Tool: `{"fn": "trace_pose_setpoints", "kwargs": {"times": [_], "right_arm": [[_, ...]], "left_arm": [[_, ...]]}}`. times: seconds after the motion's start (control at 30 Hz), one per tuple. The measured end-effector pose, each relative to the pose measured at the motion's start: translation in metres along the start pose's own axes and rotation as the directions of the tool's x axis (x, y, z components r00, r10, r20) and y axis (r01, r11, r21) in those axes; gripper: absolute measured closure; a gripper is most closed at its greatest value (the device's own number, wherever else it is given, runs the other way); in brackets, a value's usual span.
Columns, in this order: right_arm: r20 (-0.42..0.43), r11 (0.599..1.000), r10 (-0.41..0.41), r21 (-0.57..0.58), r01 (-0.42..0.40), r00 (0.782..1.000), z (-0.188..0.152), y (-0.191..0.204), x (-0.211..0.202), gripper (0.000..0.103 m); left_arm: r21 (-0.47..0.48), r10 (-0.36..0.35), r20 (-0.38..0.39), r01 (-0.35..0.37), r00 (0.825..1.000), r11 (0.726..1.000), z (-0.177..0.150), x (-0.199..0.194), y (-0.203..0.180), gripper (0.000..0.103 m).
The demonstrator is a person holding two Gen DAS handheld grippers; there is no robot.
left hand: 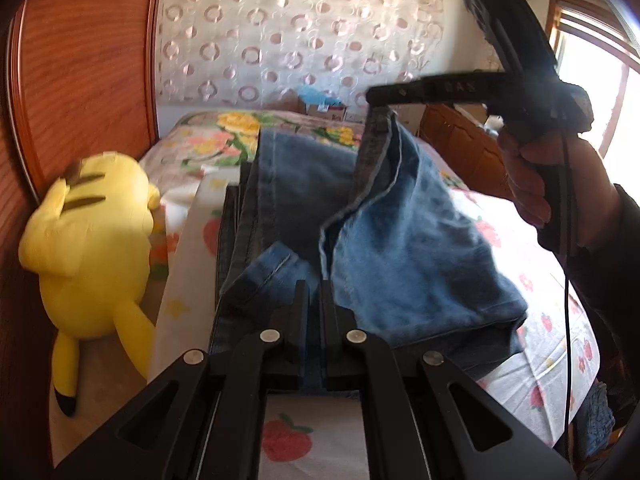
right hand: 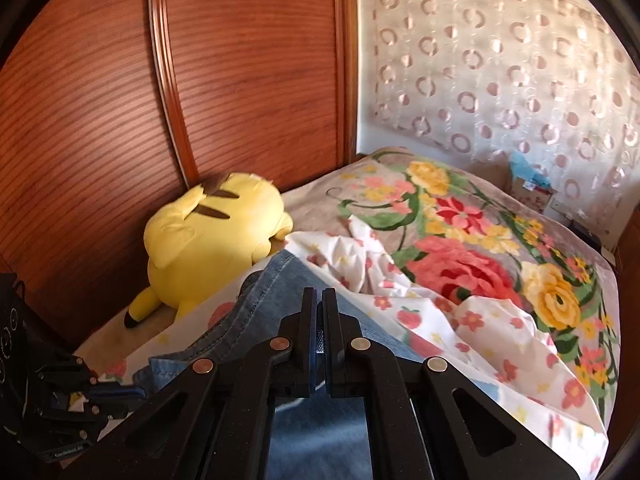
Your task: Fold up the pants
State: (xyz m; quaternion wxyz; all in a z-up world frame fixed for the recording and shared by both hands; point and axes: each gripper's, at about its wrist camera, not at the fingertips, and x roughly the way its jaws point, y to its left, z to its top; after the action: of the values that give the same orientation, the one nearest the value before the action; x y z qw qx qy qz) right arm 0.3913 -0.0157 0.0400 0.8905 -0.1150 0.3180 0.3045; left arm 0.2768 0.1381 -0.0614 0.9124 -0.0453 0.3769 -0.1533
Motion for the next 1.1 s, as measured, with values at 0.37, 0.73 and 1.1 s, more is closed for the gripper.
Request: {"fn": "trace_pose_setpoints", "kwargs": {"times": [0.37,0.73,1.1], "right_arm": [[-0.017,0.999,0.027,-0.023,-0.028,0.999,0.014,0.003,0.042,0.101],[-0.009,1.0,-0.015,0.01,0.015,1.0,-0.04,-0.028,-0.016,0.075],[-0.093,0.98,-0.097,0.165,0.112,0.991,-0.132,-0.068,-0.08,0.069]], "left_arm": [[-0.008,0.005,0.017,-0.005,1.0,1.0,0.009,-0.004,0.006,0.098],[0.03,0.007,0.011,-0.008,1.0,1.0,0.02,0.009,-0.01,0.052],[0.067,0.04,-0.031,-0.038,0.999,0.997,0.007,0.029,-0.031,0.052]]}}
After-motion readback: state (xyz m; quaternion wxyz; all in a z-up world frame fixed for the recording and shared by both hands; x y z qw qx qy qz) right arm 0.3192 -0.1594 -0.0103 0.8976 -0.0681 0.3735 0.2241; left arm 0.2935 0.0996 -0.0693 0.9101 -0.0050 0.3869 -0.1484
